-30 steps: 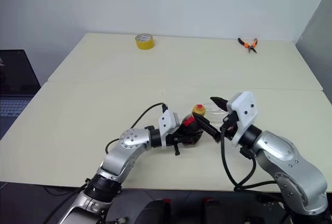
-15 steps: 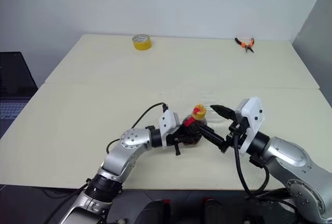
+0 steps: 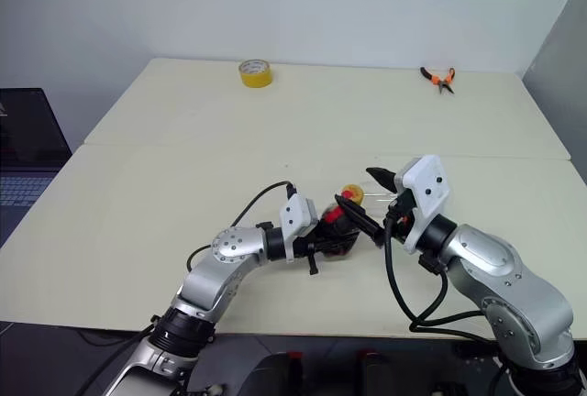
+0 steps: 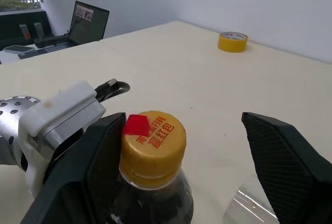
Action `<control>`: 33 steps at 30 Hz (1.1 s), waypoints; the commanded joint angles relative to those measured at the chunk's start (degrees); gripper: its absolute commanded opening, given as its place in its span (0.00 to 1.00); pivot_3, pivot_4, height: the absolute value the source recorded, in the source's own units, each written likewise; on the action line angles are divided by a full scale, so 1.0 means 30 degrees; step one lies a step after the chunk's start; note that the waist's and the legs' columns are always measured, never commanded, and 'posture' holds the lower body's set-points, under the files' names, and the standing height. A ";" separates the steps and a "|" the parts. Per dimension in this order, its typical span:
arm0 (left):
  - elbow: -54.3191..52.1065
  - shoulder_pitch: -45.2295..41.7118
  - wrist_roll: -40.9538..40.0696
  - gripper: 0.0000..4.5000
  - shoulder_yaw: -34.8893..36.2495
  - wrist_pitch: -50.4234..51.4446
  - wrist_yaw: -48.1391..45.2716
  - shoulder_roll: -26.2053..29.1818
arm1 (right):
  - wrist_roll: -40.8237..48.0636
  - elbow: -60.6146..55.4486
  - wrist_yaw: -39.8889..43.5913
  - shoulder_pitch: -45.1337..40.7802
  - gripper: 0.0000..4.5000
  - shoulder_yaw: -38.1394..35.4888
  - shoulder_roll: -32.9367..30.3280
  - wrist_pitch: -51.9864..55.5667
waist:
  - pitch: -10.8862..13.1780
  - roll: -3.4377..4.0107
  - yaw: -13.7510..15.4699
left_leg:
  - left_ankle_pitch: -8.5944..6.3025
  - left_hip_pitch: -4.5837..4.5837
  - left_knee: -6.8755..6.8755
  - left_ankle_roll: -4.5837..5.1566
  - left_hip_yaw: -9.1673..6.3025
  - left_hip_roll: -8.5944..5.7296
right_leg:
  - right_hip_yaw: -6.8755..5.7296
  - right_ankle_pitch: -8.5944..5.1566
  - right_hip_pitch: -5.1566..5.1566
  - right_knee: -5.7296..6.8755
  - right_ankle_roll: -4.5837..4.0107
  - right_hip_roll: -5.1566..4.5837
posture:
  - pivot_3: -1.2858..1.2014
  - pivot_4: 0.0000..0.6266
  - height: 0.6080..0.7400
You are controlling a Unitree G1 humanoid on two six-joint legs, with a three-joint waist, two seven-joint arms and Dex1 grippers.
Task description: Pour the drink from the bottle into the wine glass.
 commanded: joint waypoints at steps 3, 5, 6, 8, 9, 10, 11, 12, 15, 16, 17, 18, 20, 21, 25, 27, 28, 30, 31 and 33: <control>-0.0568 -0.0359 -0.0232 0.16 0.0148 -0.0661 -0.0132 -0.0126 | 0.0924 -0.0615 0.0767 0.1400 0.84 -0.2396 -0.0494 -0.0372 | 0.0000 0.0000 0.0042 | 0.0000 -0.0008 0.0005 0.0000 -0.0007 -0.0008 | -0.0011 0.0000 0.0004 -0.0004 0.0000 -0.0004 | 0.52 0.24 1.00; -0.0613 -0.0321 -0.0253 0.16 0.0150 -0.0653 -0.0135 -0.0102 | 0.1687 -0.0843 0.1088 0.1915 0.84 -0.3109 -0.0689 -0.0288 | 0.0000 0.0000 0.0024 | 0.0000 -0.0009 0.0008 0.0001 0.0000 -0.0009 | -0.0003 0.0000 0.0005 -0.0005 0.0001 -0.0007 | 0.52 0.24 1.00; -0.0626 -0.0307 -0.0261 0.16 0.0153 -0.0656 -0.0134 -0.0093 | 0.2137 -0.0948 0.1220 0.2133 0.84 -0.3417 -0.0767 -0.0237 | 0.0000 0.0000 0.0017 | -0.0001 -0.0008 0.0010 0.0001 0.0001 -0.0007 | -0.0001 0.0000 0.0006 -0.0004 0.0001 -0.0007 | 0.52 0.24 1.00; -0.0643 -0.0278 -0.0268 0.16 0.0154 -0.0664 -0.0137 -0.0080 | 0.3112 -0.1150 0.1445 0.2541 0.84 -0.3999 -0.0958 -0.0102 | 0.0000 0.0000 0.0013 | -0.0001 0.0002 0.0007 0.0002 0.0001 -0.0004 | -0.0002 0.0001 0.0009 0.0002 0.0001 -0.0005 | 0.52 0.24 1.00; -0.0655 -0.0266 -0.0274 0.16 0.0155 -0.0664 -0.0142 -0.0074 | 0.3835 -0.1278 0.1619 0.2807 0.84 -0.4354 -0.1129 0.0061 | 0.0000 0.0000 0.0011 | -0.0001 0.0002 0.0005 0.0002 0.0000 -0.0003 | -0.0002 0.0001 0.0007 0.0004 0.0001 -0.0003 | 0.52 0.24 1.00; -0.0681 -0.0249 -0.0282 0.16 0.0159 -0.0658 -0.0149 -0.0063 | 0.4365 -0.1374 0.1700 0.2982 0.84 -0.4594 -0.1278 0.0182 | 0.0000 0.0000 0.0013 | -0.0001 0.0002 0.0001 0.0002 -0.0001 -0.0001 | -0.0003 0.0000 0.0006 0.0004 0.0000 0.0001 | 0.52 0.24 1.00; -0.0696 -0.0237 -0.0284 0.15 0.0163 -0.0659 -0.0153 -0.0054 | 0.5023 -0.1500 0.1983 0.3340 0.84 -0.4901 -0.1646 0.0390 | 0.0000 0.0000 0.0007 | -0.0001 0.0004 0.0000 0.0002 -0.0003 -0.0001 | -0.0006 0.0000 0.0009 0.0002 0.0000 0.0001 | 0.52 0.24 1.00; -0.0713 -0.0224 -0.0285 0.15 0.0163 -0.0655 -0.0156 -0.0047 | 0.5481 -0.1637 0.2370 0.3770 0.84 -0.5192 -0.2125 0.0589 | 0.0001 0.0001 0.0009 | -0.0001 0.0002 -0.0003 0.0002 -0.0002 0.0000 | -0.0004 0.0000 0.0008 -0.0001 0.0000 0.0003 | 0.52 0.24 1.00; -0.0767 -0.0189 -0.0286 0.15 0.0144 -0.0641 -0.0173 -0.0030 | 0.6344 -0.1788 0.2490 0.4160 0.84 -0.5542 -0.2899 0.0754 | 0.0002 -0.0001 0.0003 | -0.0001 -0.0003 0.0001 0.0003 0.0001 -0.0002 | -0.0002 0.0000 0.0011 -0.0005 0.0000 0.0002 | 0.52 0.24 1.00; -0.0761 -0.0194 -0.0278 0.15 0.0130 -0.0643 -0.0181 -0.0038 | 0.6660 -0.1753 0.2070 0.3828 0.84 -0.5389 -0.2834 0.0744 | 0.0001 -0.0001 -0.0017 | -0.0001 0.0003 0.0004 0.0003 0.0003 -0.0004 | 0.0003 0.0000 0.0014 -0.0002 0.0001 0.0002 | 0.52 0.24 1.00; -0.0742 -0.0205 -0.0273 0.15 0.0116 -0.0647 -0.0185 -0.0048 | 0.6876 -0.1692 0.1595 0.3426 0.84 -0.5153 -0.2666 0.0733 | 0.0001 0.0000 -0.0024 | -0.0001 0.0013 0.0002 0.0003 0.0004 -0.0001 | 0.0005 0.0000 0.0019 0.0000 0.0001 0.0005 | 0.52 0.24 1.00; -0.0727 -0.0214 -0.0267 0.15 0.0110 -0.0650 -0.0189 -0.0058 | 0.7040 -0.1646 0.1253 0.3150 0.84 -0.4985 -0.2559 0.0728 | 0.0001 0.0000 -0.0042 | -0.0001 0.0017 0.0003 0.0003 0.0004 0.0001 | 0.0005 0.0000 0.0021 0.0004 0.0001 0.0008 | 0.52 0.24 1.00; -0.0693 -0.0241 -0.0255 0.15 0.0097 -0.0645 -0.0202 -0.0093 | 0.6785 -0.1281 0.0019 0.2120 0.84 -0.3985 -0.1666 0.0762 | 0.0001 0.0000 -0.0044 | -0.0001 0.0021 0.0000 0.0002 -0.0002 0.0008 | 0.0001 0.0000 0.0024 0.0007 0.0001 0.0025 | 0.52 0.24 1.00; -0.0663 -0.0254 -0.0243 0.15 0.0089 -0.0656 -0.0216 -0.0112 | 0.6451 -0.1089 -0.0413 0.1689 0.84 -0.3411 -0.1275 0.0766 | 0.0001 -0.0001 -0.0068 | -0.0001 0.0020 -0.0001 0.0002 -0.0003 0.0013 | 0.0003 0.0000 0.0023 0.0005 0.0001 0.0031 | 0.52 0.24 1.00; -0.0614 -0.0295 -0.0201 0.15 0.0047 -0.0656 -0.0209 -0.0193 | 0.5287 -0.0578 -0.0925 0.0837 0.84 -0.2161 -0.0560 0.0637 | 0.0001 0.0001 -0.0027 | 0.0000 0.0007 -0.0001 0.0000 0.0001 0.0010 | 0.0007 -0.0001 0.0014 -0.0003 0.0001 0.0031 | 0.52 0.24 1.00; -0.0594 -0.0303 -0.0198 0.15 0.0049 -0.0667 -0.0214 -0.0203 | 0.5006 -0.0438 -0.0956 0.0655 0.84 -0.1875 -0.0453 0.0550 | 0.0001 0.0001 -0.0011 | 0.0000 -0.0007 0.0009 0.0000 0.0004 -0.0002 | 0.0008 0.0000 0.0008 -0.0009 0.0001 0.0016 | 0.52 0.24 1.00; -0.0609 -0.0298 -0.0194 0.15 0.0034 -0.0661 -0.0201 -0.0209 | 0.4926 -0.0427 -0.0934 0.0641 0.84 -0.1841 -0.0426 0.0537 | 0.0001 0.0001 0.0018 | 0.0000 -0.0008 0.0010 0.0000 0.0004 -0.0006 | 0.0008 0.0000 0.0007 -0.0009 0.0002 0.0006 | 0.52 0.24 1.00; -0.0604 -0.0306 -0.0179 0.15 0.0019 -0.0669 -0.0172 -0.0234 | 0.4473 -0.0150 -0.0884 0.0447 0.84 -0.1569 -0.0236 0.0394 | 0.0001 0.0001 0.0013 | 0.0000 -0.0008 0.0010 0.0000 0.0001 -0.0008 | 0.0001 0.0000 0.0009 -0.0010 0.0002 -0.0001 | 0.52 0.24 1.00; -0.0600 -0.0308 -0.0174 0.15 0.0017 -0.0672 -0.0166 -0.0242 | 0.4314 -0.0068 -0.0853 0.0392 0.84 -0.1487 -0.0165 0.0351 | 0.0001 0.0001 0.0007 | 0.0000 -0.0006 0.0009 0.0001 0.0002 -0.0007 | 0.0003 0.0000 0.0008 -0.0008 0.0002 0.0000 | 0.52 0.24 1.00; -0.0613 -0.0294 -0.0173 0.15 0.0039 -0.0657 -0.0154 -0.0236 | 0.4049 0.0054 -0.0737 0.0345 0.84 -0.1322 -0.0091 0.0293 | 0.0001 0.0001 0.0001 | 0.0000 -0.0001 0.0006 0.0001 0.0001 -0.0003 | 0.0002 0.0000 0.0007 -0.0005 0.0002 0.0002 | 0.52 0.24 1.00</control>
